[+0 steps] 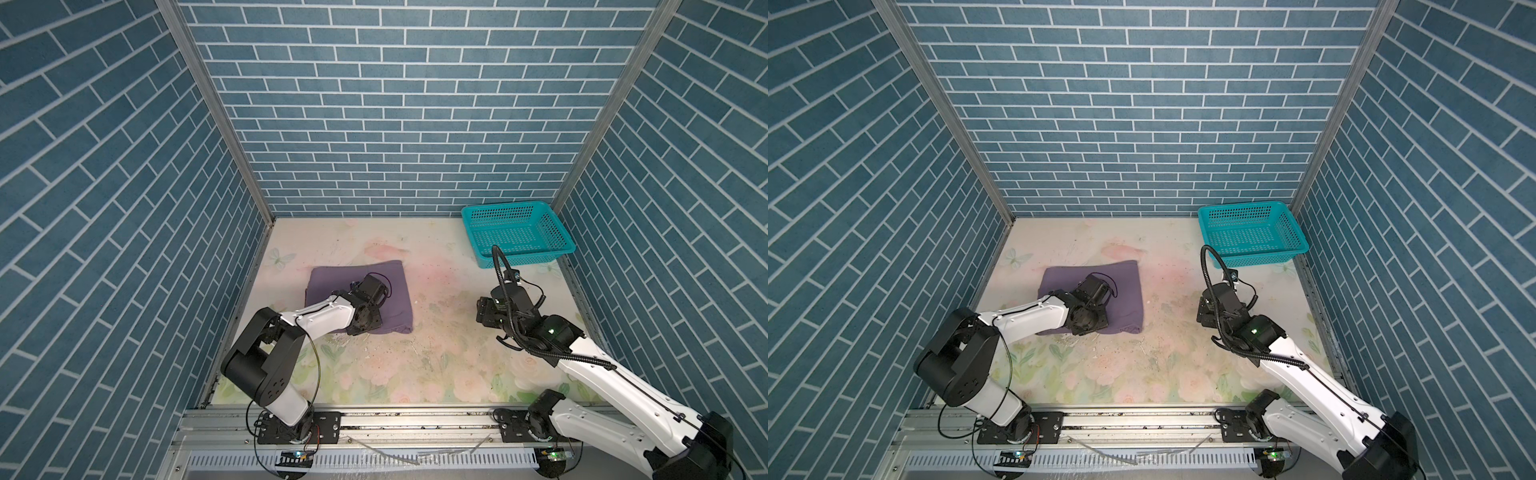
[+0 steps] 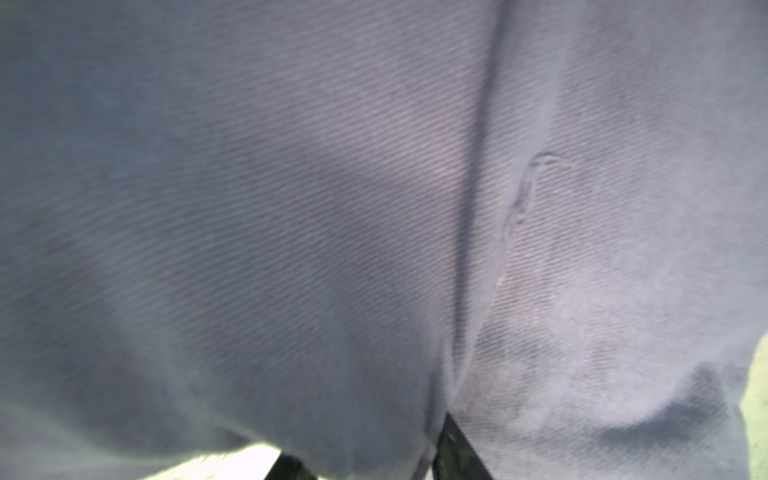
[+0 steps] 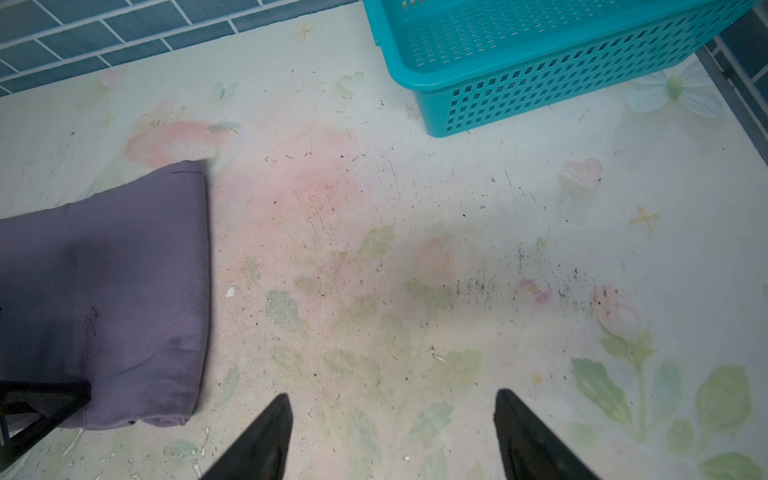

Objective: Fold and stack the trousers
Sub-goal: 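Drag the purple bundle with the left gripper toward the far corner away from the basket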

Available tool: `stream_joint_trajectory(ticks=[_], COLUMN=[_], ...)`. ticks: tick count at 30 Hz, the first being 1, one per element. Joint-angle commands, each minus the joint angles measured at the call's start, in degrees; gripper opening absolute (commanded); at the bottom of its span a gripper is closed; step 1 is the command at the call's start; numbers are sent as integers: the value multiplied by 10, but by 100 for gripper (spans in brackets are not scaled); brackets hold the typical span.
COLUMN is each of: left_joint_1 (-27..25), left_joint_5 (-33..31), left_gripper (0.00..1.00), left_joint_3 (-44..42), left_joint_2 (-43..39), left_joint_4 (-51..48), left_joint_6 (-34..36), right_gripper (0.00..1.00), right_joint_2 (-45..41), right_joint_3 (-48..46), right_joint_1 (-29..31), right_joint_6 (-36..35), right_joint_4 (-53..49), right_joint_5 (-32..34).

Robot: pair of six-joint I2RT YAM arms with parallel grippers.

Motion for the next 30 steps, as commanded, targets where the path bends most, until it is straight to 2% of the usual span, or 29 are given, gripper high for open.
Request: stream_joint_trajectory(ticks=[1,12,19,25,30], left_joint_1=[35,174,220,261,273], left_joint_5=[0,33,48,68,76], left_gripper=[36,35,35,36,36], left_joint_3=[-8,52,113,126,202], left_joint_2=[49,122,182,208,246], left_joint_4=[26,67,68,116,76], left_joint_6=[4,45,56,34,35], right_gripper=[77,77,77,78,77], right_joint_2=[9,55,94,133,150], right_joint_3=[-13,6,19,35,39], right_joint_1=[-5,-12,-18,-27,-35], right_joint_6=[22,23,21,14,11], right_joint_4=[4,10,16,21,34], right_joint_5=[-2,-5,-7,-16,-28])
